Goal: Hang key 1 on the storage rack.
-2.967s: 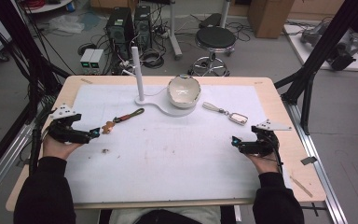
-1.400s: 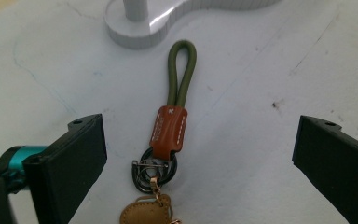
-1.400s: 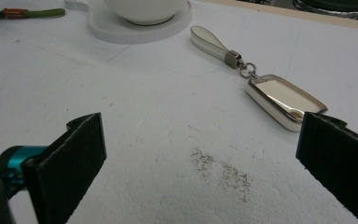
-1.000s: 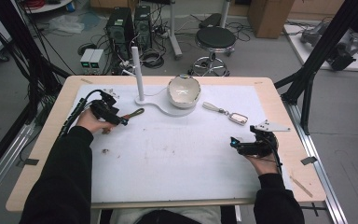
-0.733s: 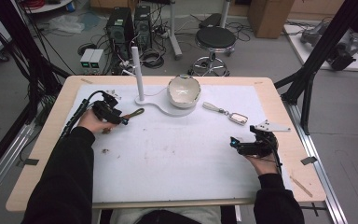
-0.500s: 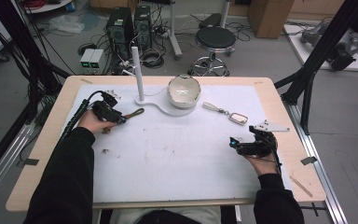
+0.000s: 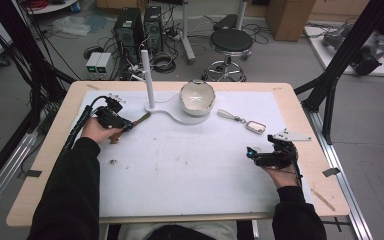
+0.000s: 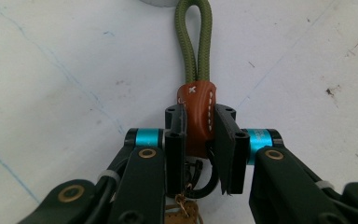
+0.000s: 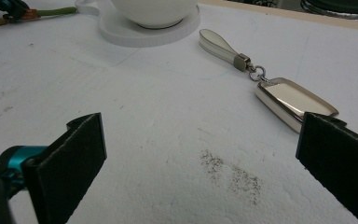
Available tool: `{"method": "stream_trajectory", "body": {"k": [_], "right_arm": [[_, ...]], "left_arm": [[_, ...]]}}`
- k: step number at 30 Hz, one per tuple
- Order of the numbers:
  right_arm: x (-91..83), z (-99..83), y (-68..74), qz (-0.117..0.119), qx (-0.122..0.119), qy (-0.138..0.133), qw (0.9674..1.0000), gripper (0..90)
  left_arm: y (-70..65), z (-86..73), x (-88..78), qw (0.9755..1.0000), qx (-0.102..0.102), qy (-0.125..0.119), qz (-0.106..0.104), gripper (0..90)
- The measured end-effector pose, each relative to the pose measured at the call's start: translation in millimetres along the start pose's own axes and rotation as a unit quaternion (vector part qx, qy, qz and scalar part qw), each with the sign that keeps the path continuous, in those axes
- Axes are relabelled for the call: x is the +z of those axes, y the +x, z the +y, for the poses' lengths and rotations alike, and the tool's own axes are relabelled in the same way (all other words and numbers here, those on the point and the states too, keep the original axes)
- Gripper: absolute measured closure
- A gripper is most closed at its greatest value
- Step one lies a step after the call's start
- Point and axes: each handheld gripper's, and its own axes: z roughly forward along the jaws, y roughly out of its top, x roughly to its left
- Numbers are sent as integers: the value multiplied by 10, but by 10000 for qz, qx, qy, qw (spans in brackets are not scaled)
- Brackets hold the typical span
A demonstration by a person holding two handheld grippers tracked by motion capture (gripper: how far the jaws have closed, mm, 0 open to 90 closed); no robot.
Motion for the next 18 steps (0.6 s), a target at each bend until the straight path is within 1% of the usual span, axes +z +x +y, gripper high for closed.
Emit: {"method": "stream_trajectory", "body": {"k": [2,3,5,6,8,9,10,11,12,13,17,18], "right_arm": [[-11,1,-7,-8,29,-10,10000,6],[-14,0,-12,-18,13,-28,10000,6],[-23,-2,-17,-26,28,-31,10000,6],[-23,-2,-17,-26,28,-31,10000,6],[-27,-5,-26,-46,35,-28,10000,6],[-30,-6,-26,-51,59,-24,10000,5],[-34,-6,-25,-47,61,-21,10000,6],[-33,-5,-31,-58,17,-54,10000,6],[-33,-5,-31,-58,17,-54,10000,6],[-36,-3,-31,-39,-5,-65,10000,6],[-37,-3,-33,-28,30,-55,10000,6],[-36,-2,-32,-28,27,-54,10000,6]], "left_arm": [[-1,-4,-31,10000,-25,13,-26,754],[-12,-4,-78,10000,23,78,-38,754],[-27,0,-138,10000,25,71,6,755],[-27,0,-138,10000,25,71,6,754],[-26,9,-214,10000,-3,-24,45,754],[-18,19,-296,9998,-65,-145,79,754],[-18,19,-296,9998,-65,-145,79,754],[-12,26,-379,9997,-49,-209,127,754],[-12,26,-379,9997,-49,-209,127,754],[-6,26,-430,9996,-43,-244,160,754],[35,23,-590,9988,-175,-419,203,755],[42,27,-618,9987,-202,-421,214,755]]}}
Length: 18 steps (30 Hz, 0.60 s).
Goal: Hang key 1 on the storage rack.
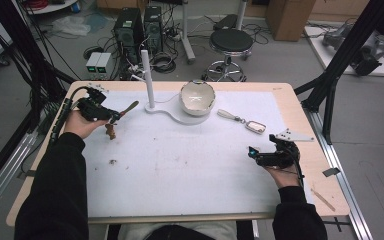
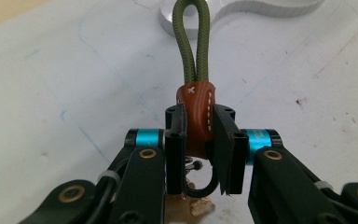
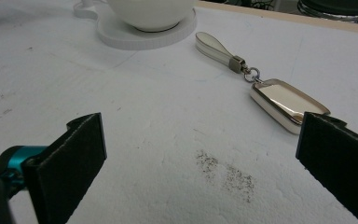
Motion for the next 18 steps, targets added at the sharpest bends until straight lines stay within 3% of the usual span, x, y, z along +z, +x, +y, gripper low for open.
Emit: {"method": "stream_trajectory", "body": {"k": [2,5,10,11,18], "right_arm": [[3,0,-1,2,-24,-10,10000,6],[3,4,16,10,-40,4,10000,6],[15,7,26,21,-81,4,10000,6],[15,7,31,29,-74,28,10000,6],[14,16,46,51,-99,9,9999,6]], "left_arm": [[4,28,-69,10000,48,19,54,755],[28,90,-223,9997,31,-211,112,756],[65,160,-358,9990,-28,-380,229,758],[55,182,-426,9978,-25,-606,262,759],[77,279,-527,9972,-20,-627,399,761]]}}
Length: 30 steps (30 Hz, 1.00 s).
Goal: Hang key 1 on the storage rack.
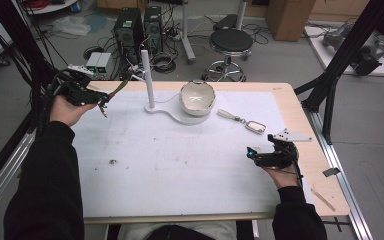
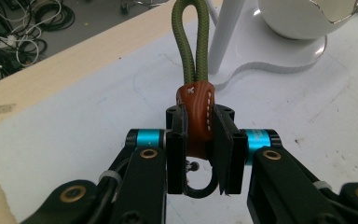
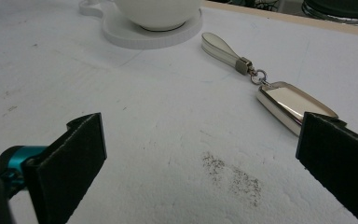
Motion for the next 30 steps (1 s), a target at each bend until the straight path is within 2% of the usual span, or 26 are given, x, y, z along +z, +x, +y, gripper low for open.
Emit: {"method": "stream_trajectory", "body": {"k": [2,4,7,12,17,22,26,30], "right_arm": [[-5,2,5,0,5,13,10000,6],[-5,3,8,5,-10,12,10000,6],[7,3,8,13,-10,25,10000,6],[1,3,11,0,-23,24,10000,6],[11,4,14,-4,-26,29,10000,6],[9,5,24,14,-55,40,10000,6],[19,3,18,21,-34,47,10000,6],[29,-2,24,58,-39,52,10000,6]], "left_arm": [[10,55,-25,10000,37,-11,43,761],[26,107,-47,10000,-8,-48,21,761],[22,182,-69,10000,61,-55,28,764],[-10,274,-36,9999,78,-107,-19,764],[-37,299,3,9999,86,-84,-33,766],[-9,303,66,10000,-14,-80,-23,766],[-6,317,130,9998,-76,-158,-117,766],[-42,323,215,9998,-43,-106,-182,766]]}}
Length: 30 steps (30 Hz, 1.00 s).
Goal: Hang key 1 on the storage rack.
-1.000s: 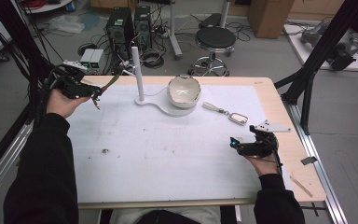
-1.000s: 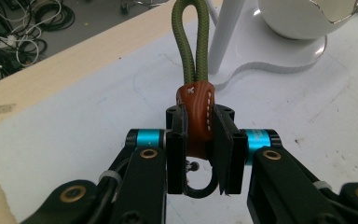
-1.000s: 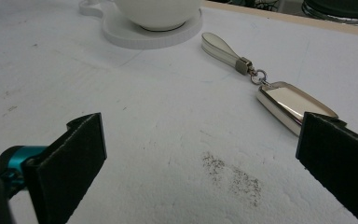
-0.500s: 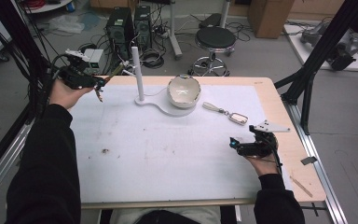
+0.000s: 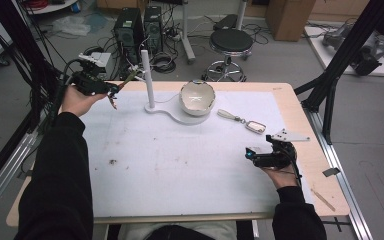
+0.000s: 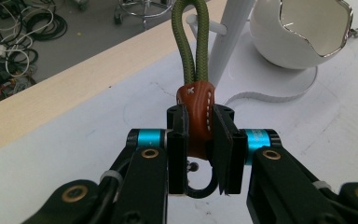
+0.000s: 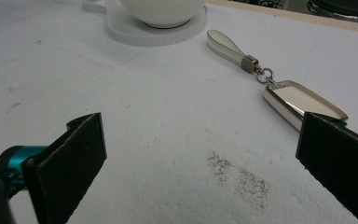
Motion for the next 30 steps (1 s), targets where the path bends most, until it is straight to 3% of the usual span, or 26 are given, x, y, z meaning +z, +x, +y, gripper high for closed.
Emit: {"method": "stream_trajectory", "body": {"k": [9,20,30], "right_arm": [[1,2,1,38,18,-20,10000,6],[9,-8,-6,16,33,29,10000,6],[16,-8,-15,64,50,73,9999,6]], "left_arm": [[-42,-7,167,9999,63,150,-50,766],[-100,-30,351,9990,137,396,125,765],[-127,-102,425,9993,-53,340,140,747]]}}
